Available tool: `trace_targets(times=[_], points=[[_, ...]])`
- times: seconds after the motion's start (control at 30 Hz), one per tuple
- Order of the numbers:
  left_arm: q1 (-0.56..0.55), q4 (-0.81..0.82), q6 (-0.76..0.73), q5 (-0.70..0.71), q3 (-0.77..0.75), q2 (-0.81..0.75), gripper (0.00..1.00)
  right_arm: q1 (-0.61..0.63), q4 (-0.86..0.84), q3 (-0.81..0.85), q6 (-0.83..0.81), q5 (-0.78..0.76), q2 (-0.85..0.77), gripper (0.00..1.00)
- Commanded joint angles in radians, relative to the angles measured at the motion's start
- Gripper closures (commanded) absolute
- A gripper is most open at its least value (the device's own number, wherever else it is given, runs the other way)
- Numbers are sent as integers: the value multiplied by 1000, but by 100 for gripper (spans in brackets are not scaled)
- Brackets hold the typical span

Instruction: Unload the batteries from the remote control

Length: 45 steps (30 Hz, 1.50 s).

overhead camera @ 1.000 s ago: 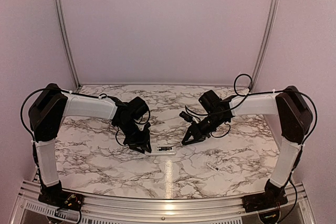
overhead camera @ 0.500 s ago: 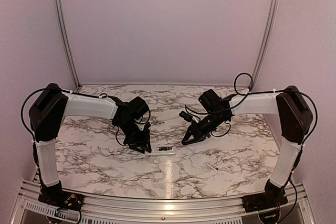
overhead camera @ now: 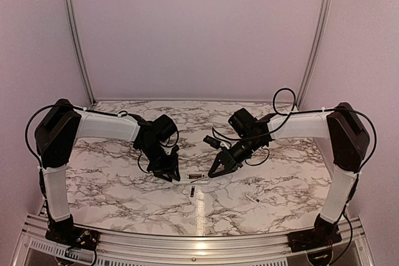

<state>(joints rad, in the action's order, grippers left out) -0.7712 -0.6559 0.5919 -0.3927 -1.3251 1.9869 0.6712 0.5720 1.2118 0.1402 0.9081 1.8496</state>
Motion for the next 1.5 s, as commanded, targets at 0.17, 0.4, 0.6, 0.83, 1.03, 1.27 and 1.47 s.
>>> trace_targets(times=[0.17,0.4,0.6,0.83,1.03,1.27,1.47], points=[[-23,87,-7,39,16,70,79,-1,-36,14,-2,7,16,100],[-23,88,-6,43,21,61,79,2,-40,15,7,2,10,100],[-23,97,-9,70,29,21,76,5,-38,12,14,-12,-7,100],[-23,116,-12,115,32,-49,64,5,-19,15,18,-32,-39,100],[-23,118,-19,149,28,-124,49,5,-9,24,35,-50,-77,100],[-22,115,-24,201,38,-240,19,8,-15,19,70,-93,-125,100],[-21,118,26,184,32,-350,12,10,-87,6,133,-149,-183,100]])
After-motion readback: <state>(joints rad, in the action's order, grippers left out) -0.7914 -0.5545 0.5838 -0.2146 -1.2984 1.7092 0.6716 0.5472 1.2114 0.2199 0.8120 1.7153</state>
